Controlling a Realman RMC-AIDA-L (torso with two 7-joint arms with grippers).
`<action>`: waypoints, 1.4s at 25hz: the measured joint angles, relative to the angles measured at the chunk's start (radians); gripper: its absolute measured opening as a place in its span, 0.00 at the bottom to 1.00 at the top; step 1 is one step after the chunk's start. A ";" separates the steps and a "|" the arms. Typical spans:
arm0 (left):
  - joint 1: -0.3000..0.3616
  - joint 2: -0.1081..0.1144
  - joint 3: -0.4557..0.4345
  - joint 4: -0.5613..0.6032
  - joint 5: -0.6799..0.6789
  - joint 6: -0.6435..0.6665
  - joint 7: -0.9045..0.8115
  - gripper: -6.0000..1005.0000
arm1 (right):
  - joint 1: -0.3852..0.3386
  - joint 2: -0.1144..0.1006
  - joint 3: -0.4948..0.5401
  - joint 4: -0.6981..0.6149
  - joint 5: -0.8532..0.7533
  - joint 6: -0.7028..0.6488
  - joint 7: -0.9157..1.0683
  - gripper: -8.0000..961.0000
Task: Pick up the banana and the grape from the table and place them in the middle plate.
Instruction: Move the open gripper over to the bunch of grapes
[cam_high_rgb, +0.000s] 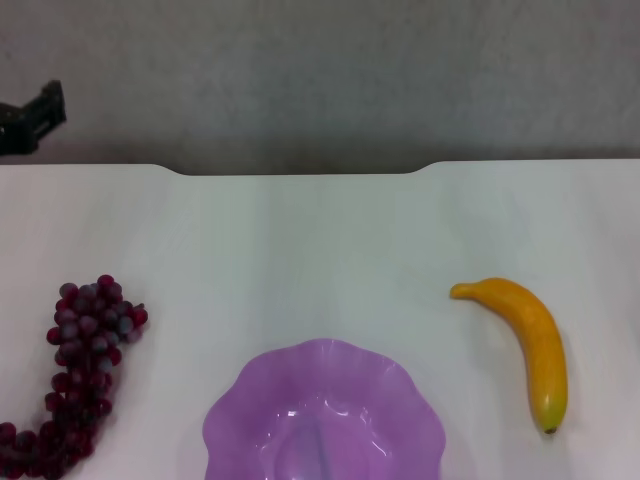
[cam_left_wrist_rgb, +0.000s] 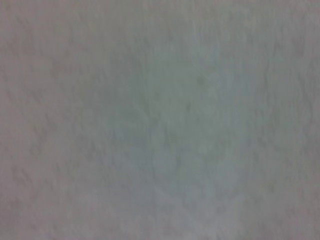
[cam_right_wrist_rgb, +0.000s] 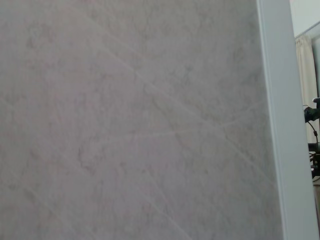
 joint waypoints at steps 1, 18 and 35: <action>-0.011 0.000 -0.016 -0.010 -0.001 -0.048 -0.003 0.73 | 0.000 0.000 0.000 0.000 0.000 0.000 0.000 0.91; -0.341 0.000 -0.204 0.127 0.211 -0.703 -0.129 0.73 | 0.006 0.000 -0.005 -0.007 0.000 0.000 0.000 0.90; -0.554 0.003 -0.226 0.572 0.264 -0.822 -0.091 0.73 | 0.008 0.000 -0.006 0.002 0.000 0.000 0.000 0.90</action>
